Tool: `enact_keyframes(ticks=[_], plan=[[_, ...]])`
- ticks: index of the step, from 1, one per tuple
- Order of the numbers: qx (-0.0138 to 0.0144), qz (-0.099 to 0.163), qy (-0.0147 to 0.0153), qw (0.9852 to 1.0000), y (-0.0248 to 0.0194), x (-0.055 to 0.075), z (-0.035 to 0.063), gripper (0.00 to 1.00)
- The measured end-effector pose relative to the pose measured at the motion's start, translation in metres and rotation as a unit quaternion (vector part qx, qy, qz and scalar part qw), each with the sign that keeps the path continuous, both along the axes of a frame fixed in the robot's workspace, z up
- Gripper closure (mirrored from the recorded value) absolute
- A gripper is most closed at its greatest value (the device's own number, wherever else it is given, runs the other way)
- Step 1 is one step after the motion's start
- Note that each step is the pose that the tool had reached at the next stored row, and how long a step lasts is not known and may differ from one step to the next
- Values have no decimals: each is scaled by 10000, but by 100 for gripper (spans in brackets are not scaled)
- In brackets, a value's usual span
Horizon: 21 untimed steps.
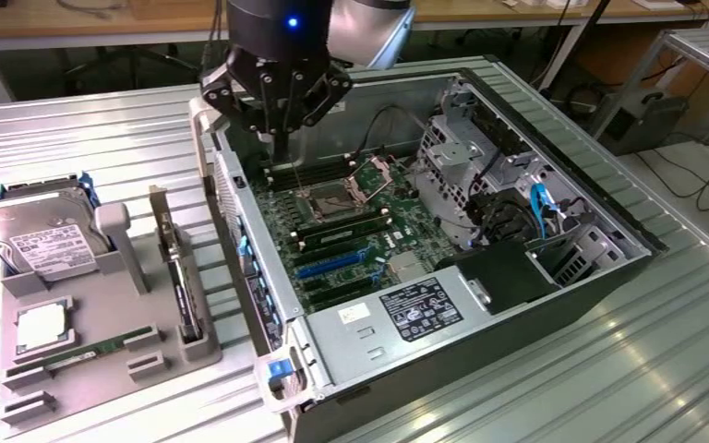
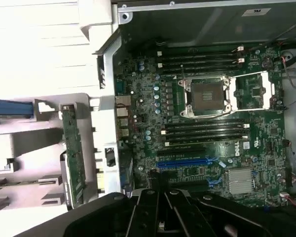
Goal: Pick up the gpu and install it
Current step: 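Reach for the gpu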
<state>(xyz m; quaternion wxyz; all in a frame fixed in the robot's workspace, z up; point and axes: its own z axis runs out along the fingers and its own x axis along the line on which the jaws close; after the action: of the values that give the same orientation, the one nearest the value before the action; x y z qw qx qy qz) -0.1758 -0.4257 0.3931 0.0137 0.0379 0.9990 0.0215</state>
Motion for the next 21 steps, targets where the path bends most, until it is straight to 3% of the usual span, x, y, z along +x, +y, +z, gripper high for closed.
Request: enact_keyframes(ticks=[12,21], plan=[[0,1,0,10000,-110,-588,-86,87],[0,1,0,10000,-188,-1134,-238,87]])
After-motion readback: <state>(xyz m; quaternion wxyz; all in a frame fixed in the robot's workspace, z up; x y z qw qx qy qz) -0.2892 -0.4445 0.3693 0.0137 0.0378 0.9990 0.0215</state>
